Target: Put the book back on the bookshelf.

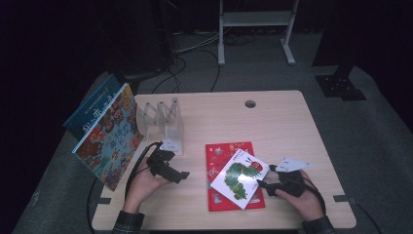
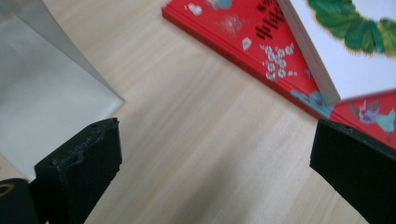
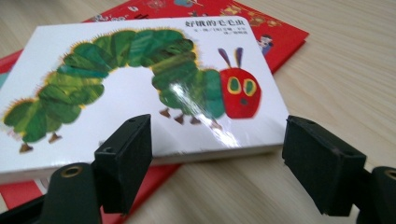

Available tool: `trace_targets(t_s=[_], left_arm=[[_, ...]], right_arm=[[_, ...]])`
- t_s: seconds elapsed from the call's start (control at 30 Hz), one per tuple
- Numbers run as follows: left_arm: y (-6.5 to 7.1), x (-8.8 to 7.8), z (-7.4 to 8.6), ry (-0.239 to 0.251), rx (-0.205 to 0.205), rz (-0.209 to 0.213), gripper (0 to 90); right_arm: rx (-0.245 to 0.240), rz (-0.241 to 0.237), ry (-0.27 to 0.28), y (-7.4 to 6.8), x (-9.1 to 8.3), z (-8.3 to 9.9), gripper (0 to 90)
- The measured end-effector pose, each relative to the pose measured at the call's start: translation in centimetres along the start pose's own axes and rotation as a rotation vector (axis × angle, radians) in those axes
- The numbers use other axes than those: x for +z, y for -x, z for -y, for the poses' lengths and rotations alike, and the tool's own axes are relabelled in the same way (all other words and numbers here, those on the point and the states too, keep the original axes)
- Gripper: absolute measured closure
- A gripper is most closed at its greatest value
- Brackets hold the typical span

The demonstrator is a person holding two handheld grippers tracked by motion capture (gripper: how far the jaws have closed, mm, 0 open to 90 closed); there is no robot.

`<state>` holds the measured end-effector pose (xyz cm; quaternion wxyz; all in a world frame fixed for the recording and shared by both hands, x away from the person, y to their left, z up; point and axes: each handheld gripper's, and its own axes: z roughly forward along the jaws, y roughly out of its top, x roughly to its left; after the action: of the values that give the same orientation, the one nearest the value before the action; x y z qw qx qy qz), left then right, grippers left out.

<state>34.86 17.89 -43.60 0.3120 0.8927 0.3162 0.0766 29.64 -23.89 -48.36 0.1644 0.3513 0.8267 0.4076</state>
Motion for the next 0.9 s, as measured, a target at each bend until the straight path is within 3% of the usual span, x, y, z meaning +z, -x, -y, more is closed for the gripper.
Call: trace_targets(t_s=[0.17,0.5,0.7,0.9], left_arm=[[0.0,0.3,0.6,0.006,-0.011,-0.010,1.6],[0.3,1.1,0.8,-0.007,-0.004,0.009,1.6],[0.3,1.0,0.8,0.004,-0.008,0.020,1.6],[0.2,0.7,0.8,0.012,-0.009,0.018,1.6]], right_arm=[[0.005,-0.003,0.003,0.0,-0.6,0.8,23.3],[-0.045,-0.016,0.012,-2.0,0.2,0.8,23.9],[-0.032,-0.028,0.009,-2.5,0.8,0.5,23.0],[-0.056,0.014,0.004,-3.8,2.1,-0.4,22.2]])
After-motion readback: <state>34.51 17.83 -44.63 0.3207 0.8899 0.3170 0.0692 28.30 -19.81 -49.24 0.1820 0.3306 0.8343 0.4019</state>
